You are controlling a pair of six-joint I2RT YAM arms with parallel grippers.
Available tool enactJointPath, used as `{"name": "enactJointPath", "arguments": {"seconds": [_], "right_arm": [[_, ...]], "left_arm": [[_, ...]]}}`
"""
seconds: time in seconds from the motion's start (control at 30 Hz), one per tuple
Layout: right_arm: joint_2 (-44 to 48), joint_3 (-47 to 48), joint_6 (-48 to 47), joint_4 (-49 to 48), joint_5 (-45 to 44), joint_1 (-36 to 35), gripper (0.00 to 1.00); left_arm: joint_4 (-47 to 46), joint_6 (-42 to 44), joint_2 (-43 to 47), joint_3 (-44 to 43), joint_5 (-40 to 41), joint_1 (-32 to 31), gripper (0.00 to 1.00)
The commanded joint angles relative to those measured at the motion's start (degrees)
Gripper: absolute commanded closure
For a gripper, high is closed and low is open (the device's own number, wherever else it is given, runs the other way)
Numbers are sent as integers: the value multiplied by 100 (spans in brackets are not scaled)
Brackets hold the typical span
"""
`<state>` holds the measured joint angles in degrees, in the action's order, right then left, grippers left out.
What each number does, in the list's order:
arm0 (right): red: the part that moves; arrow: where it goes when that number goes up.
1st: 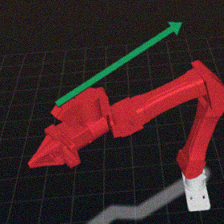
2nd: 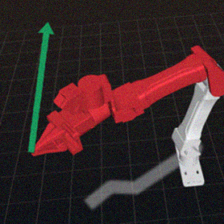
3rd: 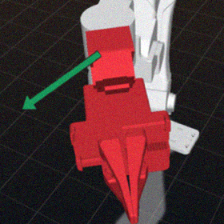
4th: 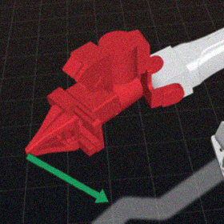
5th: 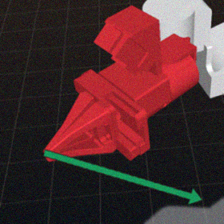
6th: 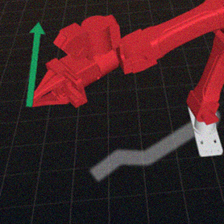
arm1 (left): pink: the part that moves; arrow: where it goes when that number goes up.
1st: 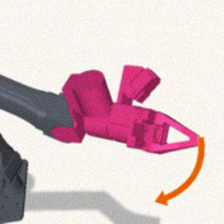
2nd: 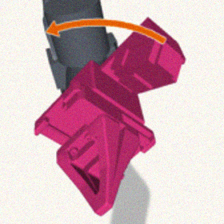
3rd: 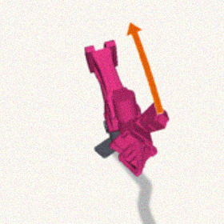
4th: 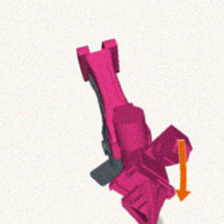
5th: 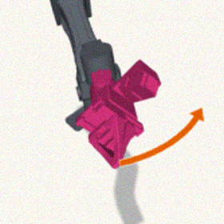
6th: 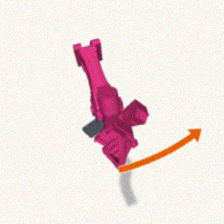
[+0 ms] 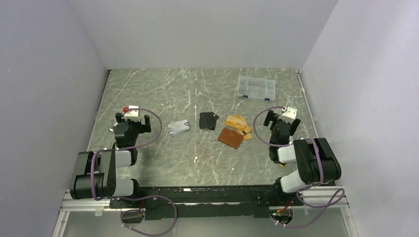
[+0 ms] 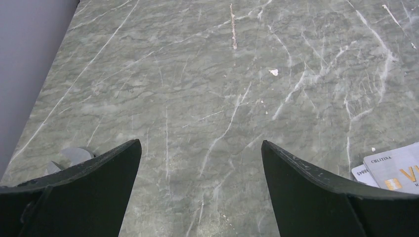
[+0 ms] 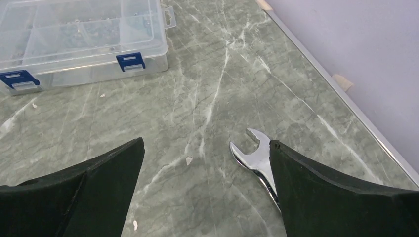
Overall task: Put the credit cards into the card holder
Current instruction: Pick up the card holder from the center of the board.
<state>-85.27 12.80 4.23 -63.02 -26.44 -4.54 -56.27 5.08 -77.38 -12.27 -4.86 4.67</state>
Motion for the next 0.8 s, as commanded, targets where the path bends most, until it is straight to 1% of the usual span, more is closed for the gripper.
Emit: {"name": "enactJointPath", "arguments": {"seconds": [0.0,0.03,0.07,0.1,0.17,0.2,0.23,0.27,0.3,0.33,0.37,0.4,0.43,0.5,0.57,0.63,0.67,0.77], "right_arm": [[307,107,-164,-90,134,1,0],[620,237,-190,233,-178,-153,0],[947,528,-8,1173,-599,-253,0],[1171,977,481,2239,-702,-223,0],[1379,1833,2187,4405,-1153,-82,0],[1432,2169,2959,5281,-1141,-18,0],[1498,2385,3423,6044,-900,96,0],[1581,2510,3553,6246,-226,207,0],[1678,2539,3498,6272,202,285,0],[1797,2532,3470,6276,523,294,0],[1928,2508,3386,6276,803,286,0],[2068,2471,3376,6276,1058,265,0],[2208,2398,3357,6276,1285,245,0],[2479,2304,3311,6552,1390,-31,0],[2685,2252,3225,6798,1226,-484,0],[2814,2146,3301,7057,995,-970,0],[2875,2039,3371,7066,1003,-1201,1],[2895,1749,3766,7150,989,-1784,3]], "left_arm": [[-287,-30,38,-126,-55,-18,2],[-269,-26,35,-127,-54,-23,2],[-269,-26,46,-126,-58,-19,2],[-270,-30,40,-128,-59,-18,2],[-268,-25,37,-127,-54,-18,2],[-265,-31,43,-125,-58,-21,2],[-262,-30,35,-140,-59,-26,2],[-296,-33,42,-125,-59,-19,2],[-316,-38,70,-113,-85,-15,1],[-116,-60,167,-169,-120,20,1],[378,-74,331,-338,-199,68,1],[1137,-27,485,-624,-365,104,1],[2196,144,592,-1279,-514,112,1],[4067,360,552,-2321,-879,112,1],[5564,480,464,-3046,-1236,113,1],[6483,536,506,-3375,-1555,113,1],[6777,549,576,-3435,-1723,113,1],[7318,599,824,-3522,-2165,63,1]]}}
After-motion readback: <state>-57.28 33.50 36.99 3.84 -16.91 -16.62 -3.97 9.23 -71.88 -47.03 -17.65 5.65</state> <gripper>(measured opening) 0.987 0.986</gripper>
